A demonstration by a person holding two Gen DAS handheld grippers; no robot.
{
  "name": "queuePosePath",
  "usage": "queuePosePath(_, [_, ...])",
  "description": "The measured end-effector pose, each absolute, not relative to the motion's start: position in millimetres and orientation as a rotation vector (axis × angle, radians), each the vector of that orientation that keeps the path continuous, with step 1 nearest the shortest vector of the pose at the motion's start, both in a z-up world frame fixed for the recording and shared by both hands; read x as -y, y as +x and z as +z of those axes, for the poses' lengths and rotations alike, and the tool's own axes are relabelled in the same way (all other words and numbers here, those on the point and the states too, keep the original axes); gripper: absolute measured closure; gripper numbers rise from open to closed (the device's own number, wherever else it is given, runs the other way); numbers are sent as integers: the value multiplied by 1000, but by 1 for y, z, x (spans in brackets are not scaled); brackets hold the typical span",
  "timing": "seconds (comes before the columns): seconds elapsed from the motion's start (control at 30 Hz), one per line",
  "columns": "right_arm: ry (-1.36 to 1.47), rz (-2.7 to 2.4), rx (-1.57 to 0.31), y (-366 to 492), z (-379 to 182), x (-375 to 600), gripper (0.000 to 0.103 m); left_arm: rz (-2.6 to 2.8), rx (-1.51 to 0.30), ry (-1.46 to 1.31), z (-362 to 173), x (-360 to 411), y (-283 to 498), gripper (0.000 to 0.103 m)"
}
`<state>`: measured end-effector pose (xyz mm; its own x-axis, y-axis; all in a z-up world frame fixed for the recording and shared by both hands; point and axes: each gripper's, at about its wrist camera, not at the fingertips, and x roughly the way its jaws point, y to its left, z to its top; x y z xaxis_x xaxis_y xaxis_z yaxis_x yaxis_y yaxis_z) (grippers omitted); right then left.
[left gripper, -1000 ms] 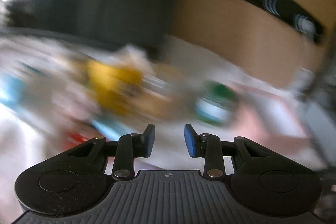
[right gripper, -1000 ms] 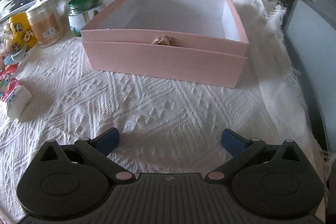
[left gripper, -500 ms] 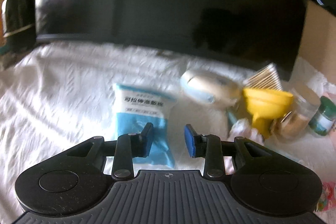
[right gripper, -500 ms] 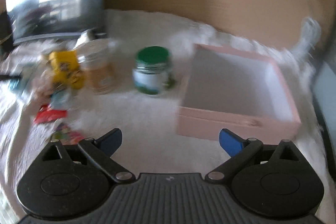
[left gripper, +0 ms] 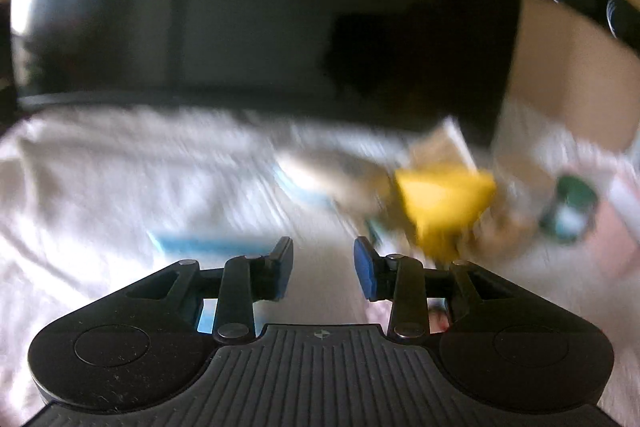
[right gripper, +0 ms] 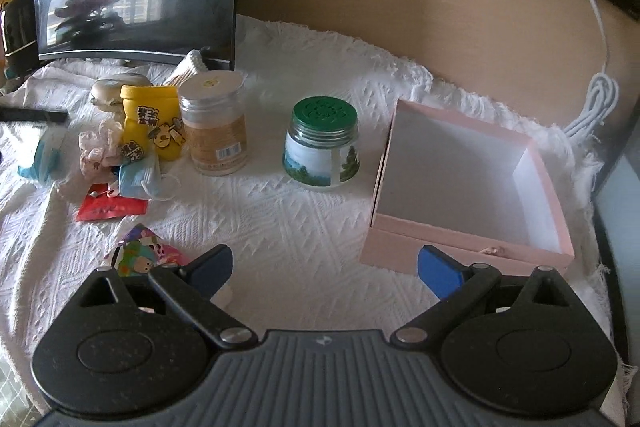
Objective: Organize soft objects
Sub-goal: 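Reach the left gripper to the blue wet-cotton pack and grasp it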
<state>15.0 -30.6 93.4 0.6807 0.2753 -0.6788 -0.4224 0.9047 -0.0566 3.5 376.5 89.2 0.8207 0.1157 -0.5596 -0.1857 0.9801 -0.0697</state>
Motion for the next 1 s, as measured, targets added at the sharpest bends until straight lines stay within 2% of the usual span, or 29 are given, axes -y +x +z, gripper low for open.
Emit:
queuePosePath(0.2, [-228, 445, -721, 16, 94, 15, 4, 400, -561, -158, 103, -414, -8, 65])
queuePosePath(0.53, [-304, 571, -719, 21, 93, -31, 4, 409, -563, -348, 90, -455, -45, 66])
queuePosePath(0.73, [-352, 608, -723, 21, 89, -50, 4, 367, -563, -211, 87, -423, -38, 66])
queuePosePath(0.93, [-366, 619, -712, 21, 90, -52, 4, 406, -584, -91, 61, -373, -29, 65])
queuePosePath(0.97, [-364, 618, -714, 21, 90, -50, 4, 407, -598, -59, 54, -365, -27, 63])
queuePosePath(1.0, [-364, 615, -716, 23, 89, -49, 4, 413, -597, -30, 50, -359, -25, 55])
